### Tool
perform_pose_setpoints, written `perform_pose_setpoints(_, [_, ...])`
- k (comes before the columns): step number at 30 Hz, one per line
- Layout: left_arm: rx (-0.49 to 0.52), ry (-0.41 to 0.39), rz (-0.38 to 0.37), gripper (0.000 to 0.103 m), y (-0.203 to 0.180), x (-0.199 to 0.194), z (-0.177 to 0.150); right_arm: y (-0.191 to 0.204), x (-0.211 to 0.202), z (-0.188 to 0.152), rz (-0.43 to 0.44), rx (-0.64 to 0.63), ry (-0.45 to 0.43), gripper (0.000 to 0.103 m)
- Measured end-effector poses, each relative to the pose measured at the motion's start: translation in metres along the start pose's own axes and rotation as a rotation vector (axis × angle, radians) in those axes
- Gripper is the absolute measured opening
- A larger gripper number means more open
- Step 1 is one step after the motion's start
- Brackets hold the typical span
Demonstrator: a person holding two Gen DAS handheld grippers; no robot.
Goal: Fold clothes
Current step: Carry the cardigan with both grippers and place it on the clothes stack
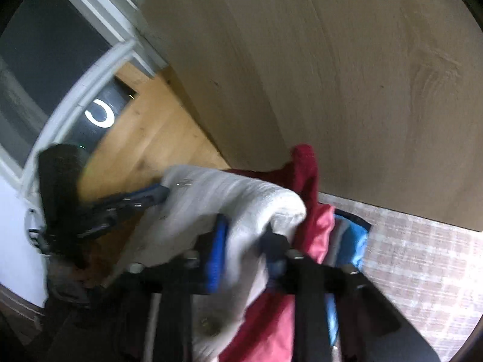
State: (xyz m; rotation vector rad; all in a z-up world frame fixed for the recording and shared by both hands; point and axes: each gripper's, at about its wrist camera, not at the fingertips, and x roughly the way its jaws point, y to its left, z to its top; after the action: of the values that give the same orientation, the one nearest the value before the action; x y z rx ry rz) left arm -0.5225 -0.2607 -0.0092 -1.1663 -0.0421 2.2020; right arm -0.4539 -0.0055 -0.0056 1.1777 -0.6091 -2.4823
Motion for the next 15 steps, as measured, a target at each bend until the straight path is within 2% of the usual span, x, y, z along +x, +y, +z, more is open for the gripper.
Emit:
perform_pose_setpoints(4, [-0.005, -0.111, -0.011, 0.007, 0.000, -0.043, -0.013, 0.040, -0.037, -0.007, 0.052, -0.124, -0.121, 0.014])
perform_pose_setpoints(6, [-0.002, -0.182, 0.021, 0.007, 0.000, -0.065, -0.013, 0.064, -0.040, -0.001, 0.042, -0.220, -0.151, 0.014])
perform_pose_setpoints(8, [0.011, -0.218, 0.058, 0.003, 0.003, -0.067, -0.008, 0.078, -0.029, 0.012, -0.002, -0.290, -0.160, 0.014])
perform_pose_setpoints(10, [-0.025, -0.180, 0.079, 0.000, 0.016, -0.049, -0.001, 0.072, -0.007, 0.022, -0.090, -0.316, -0.120, 0.014])
perform_pose_setpoints(12, [-0.045, -0.085, 0.067, 0.000, 0.027, -0.019, 0.000, 0.054, 0.020, 0.030, -0.188, -0.310, -0.054, 0.014])
perform_pose_setpoints(15, [-0.028, -0.035, 0.082, 0.000, 0.028, -0.003, -0.002, 0.021, 0.043, 0.027, -0.228, -0.227, 0.035, 0.020])
